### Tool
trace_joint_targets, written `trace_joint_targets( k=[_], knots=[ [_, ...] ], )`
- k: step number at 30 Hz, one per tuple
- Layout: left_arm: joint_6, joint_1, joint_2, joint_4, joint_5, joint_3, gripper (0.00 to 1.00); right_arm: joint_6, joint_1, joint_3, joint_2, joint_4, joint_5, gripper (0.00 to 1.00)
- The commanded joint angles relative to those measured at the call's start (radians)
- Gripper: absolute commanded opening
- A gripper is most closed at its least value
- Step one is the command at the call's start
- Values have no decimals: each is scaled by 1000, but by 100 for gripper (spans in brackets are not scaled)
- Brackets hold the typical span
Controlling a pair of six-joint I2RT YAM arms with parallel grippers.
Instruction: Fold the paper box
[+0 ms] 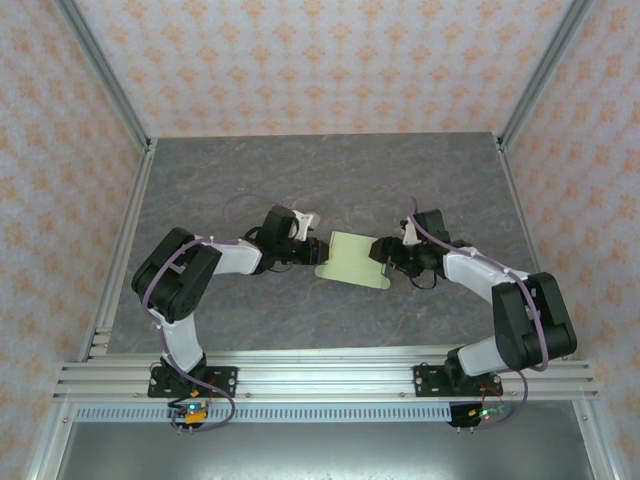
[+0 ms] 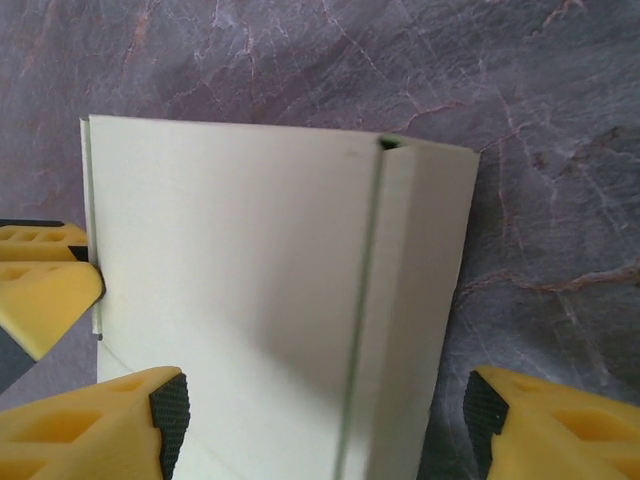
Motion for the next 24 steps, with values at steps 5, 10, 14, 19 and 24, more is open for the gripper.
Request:
trace_joint_targets(
  k=[5, 10, 14, 19, 24],
  knots=[
    [4, 24, 46, -105, -81, -47, 20, 38, -6, -30, 8, 63, -6, 79],
    [-14, 23, 60, -83, -57, -40, 21, 203, -5, -106, 26, 317, -100, 79],
    [-12, 23, 56, -87, -58, -40, 21, 336, -2, -155, 50, 506, -124, 76],
    [-9, 23, 48, -90, -61, -45, 22, 410, 1, -176, 54, 565, -97, 75],
    [-5, 24, 49, -95, -68, -42, 21, 523, 4, -218, 48, 685, -91, 72]
  ],
)
